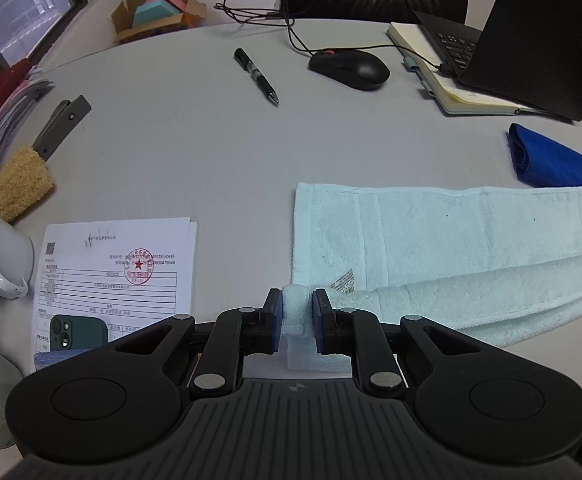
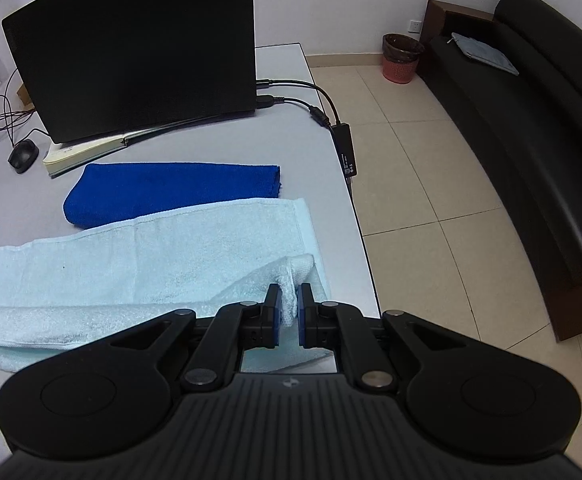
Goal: Fold towel
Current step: 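Lift the held hem with both grippers and fold it over the towel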
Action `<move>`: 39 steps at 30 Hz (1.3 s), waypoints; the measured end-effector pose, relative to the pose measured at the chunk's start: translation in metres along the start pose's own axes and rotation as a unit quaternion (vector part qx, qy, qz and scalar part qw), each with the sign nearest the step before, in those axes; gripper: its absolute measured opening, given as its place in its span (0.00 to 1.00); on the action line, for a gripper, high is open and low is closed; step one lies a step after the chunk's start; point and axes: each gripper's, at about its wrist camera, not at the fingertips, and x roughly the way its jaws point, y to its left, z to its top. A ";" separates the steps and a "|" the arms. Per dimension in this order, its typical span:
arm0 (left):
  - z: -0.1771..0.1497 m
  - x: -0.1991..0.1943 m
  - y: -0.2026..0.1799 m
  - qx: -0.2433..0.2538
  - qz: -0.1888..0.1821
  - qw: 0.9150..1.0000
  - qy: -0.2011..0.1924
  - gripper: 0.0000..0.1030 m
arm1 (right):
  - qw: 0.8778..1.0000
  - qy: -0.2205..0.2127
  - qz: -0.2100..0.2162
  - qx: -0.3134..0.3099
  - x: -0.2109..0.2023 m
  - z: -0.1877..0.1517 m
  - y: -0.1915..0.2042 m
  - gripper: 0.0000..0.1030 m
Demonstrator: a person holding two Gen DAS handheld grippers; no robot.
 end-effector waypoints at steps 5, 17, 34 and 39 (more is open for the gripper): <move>0.012 0.007 0.001 -0.010 0.004 1.000 0.003 0.17 | 1.000 0.006 -0.001 -0.008 0.012 0.013 0.004 0.08; 0.034 0.026 0.001 -0.015 0.009 1.000 0.015 0.18 | 1.000 0.021 -0.004 -0.014 0.035 0.032 0.006 0.08; 0.060 0.050 0.006 -0.032 0.012 0.999 0.028 0.18 | 0.999 0.041 -0.013 -0.013 0.056 0.049 0.010 0.08; 0.065 0.060 0.005 -0.033 0.016 0.999 0.034 0.18 | 0.998 0.053 -0.018 -0.015 0.066 0.056 0.013 0.08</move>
